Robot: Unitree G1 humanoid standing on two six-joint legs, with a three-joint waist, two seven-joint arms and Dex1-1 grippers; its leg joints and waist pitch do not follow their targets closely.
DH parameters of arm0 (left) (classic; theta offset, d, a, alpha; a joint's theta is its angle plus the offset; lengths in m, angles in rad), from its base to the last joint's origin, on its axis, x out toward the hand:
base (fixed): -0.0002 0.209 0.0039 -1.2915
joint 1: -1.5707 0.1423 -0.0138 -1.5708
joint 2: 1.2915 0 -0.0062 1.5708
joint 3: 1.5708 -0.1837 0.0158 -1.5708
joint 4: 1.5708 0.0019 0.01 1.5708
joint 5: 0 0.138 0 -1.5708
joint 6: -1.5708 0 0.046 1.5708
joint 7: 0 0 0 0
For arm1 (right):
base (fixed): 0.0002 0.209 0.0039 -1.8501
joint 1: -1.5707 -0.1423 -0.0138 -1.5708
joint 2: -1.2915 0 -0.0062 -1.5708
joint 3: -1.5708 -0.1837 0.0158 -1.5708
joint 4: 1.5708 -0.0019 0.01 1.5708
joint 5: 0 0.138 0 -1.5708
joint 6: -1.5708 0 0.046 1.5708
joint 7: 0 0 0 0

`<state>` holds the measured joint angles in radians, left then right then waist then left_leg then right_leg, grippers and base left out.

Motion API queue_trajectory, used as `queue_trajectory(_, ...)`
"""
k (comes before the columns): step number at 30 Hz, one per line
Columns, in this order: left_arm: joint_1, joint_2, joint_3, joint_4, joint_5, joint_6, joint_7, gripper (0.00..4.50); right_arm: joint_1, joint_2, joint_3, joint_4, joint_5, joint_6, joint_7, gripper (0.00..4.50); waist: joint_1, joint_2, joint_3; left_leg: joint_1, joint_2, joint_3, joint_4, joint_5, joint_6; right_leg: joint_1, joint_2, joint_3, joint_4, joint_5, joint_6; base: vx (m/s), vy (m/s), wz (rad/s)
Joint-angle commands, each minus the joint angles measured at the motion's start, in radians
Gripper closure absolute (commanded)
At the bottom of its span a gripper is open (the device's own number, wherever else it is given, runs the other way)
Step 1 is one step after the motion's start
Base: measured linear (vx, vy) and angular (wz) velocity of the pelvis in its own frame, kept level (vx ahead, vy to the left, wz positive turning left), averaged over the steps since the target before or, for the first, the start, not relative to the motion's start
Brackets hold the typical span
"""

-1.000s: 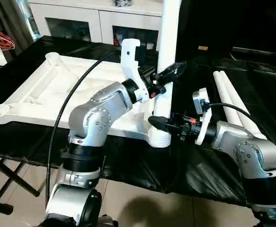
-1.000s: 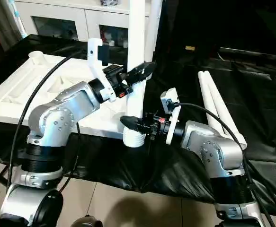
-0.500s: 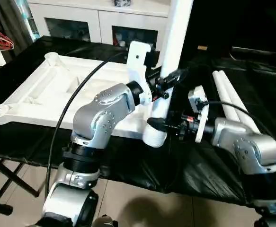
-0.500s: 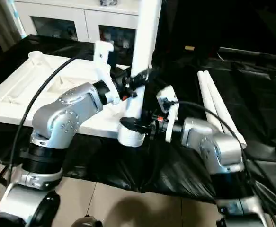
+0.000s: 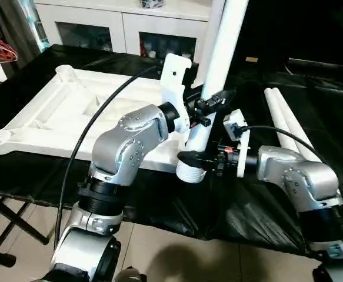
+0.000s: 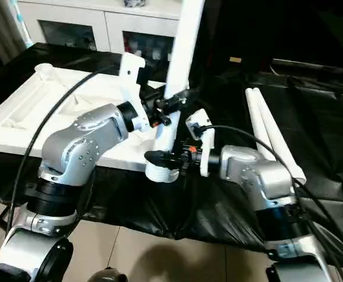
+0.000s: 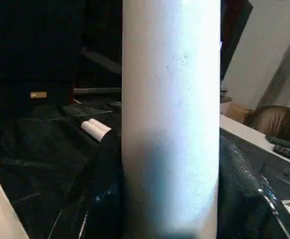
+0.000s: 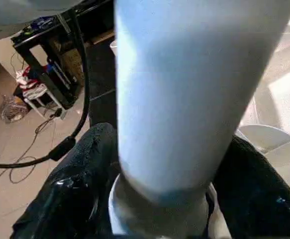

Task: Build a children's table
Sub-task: Pick table leg

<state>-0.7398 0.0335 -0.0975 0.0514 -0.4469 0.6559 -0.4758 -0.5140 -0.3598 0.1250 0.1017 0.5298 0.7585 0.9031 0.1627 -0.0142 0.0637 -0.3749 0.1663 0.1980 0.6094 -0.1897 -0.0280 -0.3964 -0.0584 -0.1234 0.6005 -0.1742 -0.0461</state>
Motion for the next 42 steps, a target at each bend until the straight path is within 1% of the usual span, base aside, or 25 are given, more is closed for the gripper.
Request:
queue_trajectory(1, 0.005, 0.001, -0.011, -0.020, -0.003, 0.000, -0.008, 2.66, -0.021, -0.004, -0.010, 0.007, -0.005, 0.003, -0.003, 1.47, -0.002, -0.010, -0.084, 0.013, 0.080, -0.043, -0.058, -0.055, 0.049, 0.060, -0.118, 0.075, -0.072, -0.221, -0.088, 0.000, 0.000, 0.00)
queue_trajectory(6, 0.005, 0.001, -0.011, -0.017, -0.003, -0.001, -0.014, 2.66, -0.030, -0.001, -0.004, 0.029, -0.015, -0.007, -0.005, 1.47, -0.002, -0.011, -0.083, 0.013, 0.078, -0.042, -0.058, -0.061, 0.047, 0.060, -0.118, 0.075, -0.074, -0.237, -0.088, 0.000, 0.000, 0.00)
queue_trajectory(7, 0.005, 0.001, -0.010, -0.017, -0.003, 0.000, -0.014, 2.66, -0.030, 0.000, -0.004, 0.031, -0.015, -0.007, -0.005, 1.64, -0.002, -0.011, -0.082, 0.013, 0.079, -0.042, -0.059, -0.063, 0.046, 0.060, -0.118, 0.075, -0.075, -0.241, -0.087, 0.000, 0.000, 0.00)
queue_trajectory(10, 0.003, 0.001, -0.005, -0.017, -0.005, 0.001, -0.018, 2.66, -0.031, 0.002, -0.006, 0.036, -0.016, -0.004, -0.004, 1.86, -0.002, -0.011, -0.084, 0.013, 0.079, -0.043, -0.058, -0.055, 0.049, 0.061, -0.117, 0.075, -0.072, -0.227, -0.084, 0.000, 0.000, 0.00)
queue_trajectory(12, 0.002, -0.001, -0.002, -0.016, -0.007, 0.002, -0.018, 2.66, -0.031, 0.002, -0.006, 0.039, -0.016, -0.003, -0.003, 2.12, -0.002, -0.011, -0.084, 0.013, 0.079, -0.043, -0.058, -0.053, 0.051, 0.061, -0.118, 0.075, -0.071, -0.220, -0.087, 0.000, 0.000, 0.00)
queue_trajectory(13, 0.001, -0.002, 0.001, -0.016, -0.010, 0.004, -0.018, 2.66, -0.032, 0.003, -0.006, 0.041, -0.016, -0.003, -0.002, 2.12, -0.002, -0.011, -0.084, 0.013, 0.080, -0.043, -0.058, -0.052, 0.051, 0.061, -0.118, 0.075, -0.070, -0.218, -0.088, 0.000, 0.000, 0.00)
queue_trajectory(16, -0.002, -0.004, 0.004, -0.015, -0.013, 0.006, -0.019, 2.66, -0.034, 0.006, -0.006, 0.049, -0.016, 0.000, 0.003, 2.41, -0.002, -0.010, -0.083, 0.013, 0.080, -0.043, -0.058, -0.057, 0.051, 0.061, -0.118, 0.075, -0.072, -0.221, -0.089, 0.000, 0.000, 0.00)
queue_trajectory(17, -0.004, -0.004, 0.005, -0.013, -0.013, 0.005, -0.019, 2.66, -0.034, 0.007, -0.005, 0.051, -0.016, 0.000, 0.006, 2.41, -0.001, -0.009, -0.084, 0.014, 0.080, -0.043, -0.058, -0.058, 0.049, 0.060, -0.119, 0.075, -0.072, -0.224, -0.090, 0.000, 0.000, 0.00)
queue_trajectory(18, -0.006, -0.006, 0.009, -0.013, -0.019, 0.009, -0.019, 2.66, -0.035, 0.009, -0.005, 0.053, -0.015, 0.001, 0.008, 2.55, -0.002, -0.009, -0.084, 0.013, 0.080, -0.043, -0.058, -0.058, 0.049, 0.061, -0.118, 0.075, -0.071, -0.222, -0.091, 0.000, 0.000, 0.00)
queue_trajectory(23, -0.009, -0.006, 0.010, -0.013, -0.019, 0.011, -0.020, 2.66, -0.036, 0.012, -0.007, 0.060, -0.016, -0.002, 0.008, 2.60, -0.002, -0.008, -0.084, 0.013, 0.081, -0.044, -0.058, -0.056, 0.047, 0.061, -0.118, 0.075, -0.069, -0.210, -0.095, 0.000, 0.000, 0.00)
queue_trajectory(25, -0.009, 0.005, -0.006, -0.018, -0.010, 0.018, -0.030, 2.66, -0.037, 0.014, -0.010, 0.067, -0.019, -0.008, 0.005, 2.61, -0.002, -0.007, -0.085, 0.014, 0.081, -0.044, -0.058, -0.056, 0.047, 0.060, -0.118, 0.075, -0.068, -0.201, -0.100, 0.000, 0.000, 0.00)
queue_trajectory(26, -0.010, 0.010, -0.012, -0.020, -0.008, 0.025, -0.033, 2.10, -0.037, 0.015, -0.011, 0.070, -0.020, -0.009, 0.005, 2.61, -0.002, -0.006, -0.085, 0.014, 0.081, -0.044, -0.058, -0.057, 0.047, 0.060, -0.119, 0.075, -0.068, -0.201, -0.102, 0.000, 0.000, 0.00)
queue_trajectory(27, -0.008, 0.009, -0.008, -0.023, -0.018, 0.034, -0.038, 1.96, -0.036, 0.016, -0.014, 0.069, -0.020, -0.011, 0.004, 2.61, -0.002, -0.007, -0.085, 0.014, 0.081, -0.043, -0.058, -0.057, 0.047, 0.060, -0.119, 0.075, -0.068, -0.201, -0.104, 0.000, 0.000, 0.00)
queue_trajectory(29, -0.005, 0.006, 0.003, -0.025, -0.033, 0.040, -0.042, 1.96, -0.033, 0.019, -0.019, 0.067, -0.019, -0.014, 0.000, 2.61, -0.002, -0.006, -0.084, 0.013, 0.080, -0.043, -0.058, -0.059, 0.045, 0.062, -0.119, 0.075, -0.070, -0.207, -0.105, 0.000, 0.000, 0.00)
queue_trajectory(30, -0.006, 0.005, 0.007, -0.024, -0.036, 0.039, -0.042, 1.76, -0.032, 0.021, -0.022, 0.067, -0.019, -0.016, -0.003, 2.61, -0.002, -0.006, -0.085, 0.014, 0.080, -0.043, -0.058, -0.060, 0.043, 0.061, -0.119, 0.075, -0.069, -0.207, -0.106, 0.000, 0.000, 0.00)
queue_trajectory(31, -0.007, 0.003, 0.011, -0.020, -0.028, 0.012, -0.042, 1.76, -0.028, 0.025, -0.030, 0.067, -0.019, -0.023, -0.009, 2.61, -0.002, -0.006, -0.084, 0.014, 0.081, -0.044, -0.058, -0.064, 0.042, 0.061, -0.120, 0.075, -0.070, -0.207, -0.105, 0.000, 0.000, 0.00)
queue_trajectory(33, -0.012, -0.003, 0.030, -0.015, -0.026, -0.032, -0.042, 1.52, -0.024, 0.036, -0.048, 0.067, -0.016, -0.035, -0.027, 2.61, -0.002, -0.005, -0.084, 0.014, 0.081, -0.044, -0.059, -0.064, 0.042, 0.061, -0.120, 0.075, -0.070, -0.207, -0.102, 0.000, 0.000, 0.00)
queue_trajectory(35, -0.020, -0.004, 0.068, -0.004, -0.041, -0.084, -0.054, 1.50, -0.019, 0.056, -0.075, 0.069, -0.018, -0.067, -0.063, 2.61, -0.002, -0.005, -0.085, 0.013, 0.080, -0.044, -0.058, -0.063, 0.040, 0.062, -0.121, 0.075, -0.072, -0.210, -0.101, 0.000, 0.000, 0.00)
queue_trajectory(36, -0.023, -0.003, 0.083, 0.002, -0.051, -0.092, -0.059, 1.50, -0.019, 0.065, -0.087, 0.074, -0.018, -0.078, -0.080, 2.61, -0.002, -0.007, -0.085, 0.015, 0.079, -0.042, -0.058, -0.063, 0.036, 0.060, -0.122, 0.075, -0.072, -0.211, -0.104, 0.000, 0.000, 0.00)
queue_trajectory(37, -0.026, -0.002, 0.099, 0.009, -0.062, -0.098, -0.064, 1.50, -0.020, 0.075, -0.100, 0.080, -0.019, -0.088, -0.098, 2.61, -0.003, -0.007, -0.085, 0.015, 0.079, -0.043, -0.059, -0.062, 0.034, 0.061, -0.120, 0.075, -0.069, -0.207, -0.106, 0.000, 0.000, 0.00)
queue_trajectory(38, -0.029, 0.008, 0.102, 0.017, -0.060, -0.105, -0.072, 1.50, -0.020, 0.083, -0.112, 0.083, -0.018, -0.097, -0.113, 2.61, -0.004, -0.006, -0.085, 0.015, 0.080, -0.043, -0.059, -0.063, 0.035, 0.060, -0.119, 0.075, -0.069, -0.202, -0.106, 0.000, 0.000, 0.00)
queue_trajectory(39, -0.030, 0.043, 0.106, 0.040, -0.050, -0.124, -0.108, 1.50, -0.020, 0.103, -0.147, 0.093, -0.018, -0.121, -0.161, 2.61, -0.006, -0.007, -0.085, 0.016, 0.080, -0.043, -0.060, -0.060, 0.036, 0.058, -0.119, 0.076, -0.069, -0.202, -0.104, 0.000, 0.000, 0.00)
queue_trajectory(41, -0.028, 0.087, 0.110, 0.070, -0.039, -0.147, -0.157, 1.50, -0.013, 0.115, -0.180, 0.096, -0.018, -0.146, -0.206, 2.61, -0.008, 0.000, -0.085, 0.017, 0.077, -0.043, -0.061, -0.062, 0.031, 0.056, -0.119, 0.075, -0.070, -0.217, -0.092, 0.000, 0.000, 0.00)
queue_trajectory(42, -0.027, 0.101, 0.112, 0.084, -0.038, -0.153, -0.174, 1.50, -0.009, 0.116, -0.191, 0.095, -0.020, -0.153, -0.220, 2.61, -0.012, -0.002, -0.085, 0.018, 0.077, -0.042, -0.063, -0.064, 0.025, 0.057, -0.116, 0.075, -0.069, -0.218, -0.084, 0.000, 0.000, 0.00)
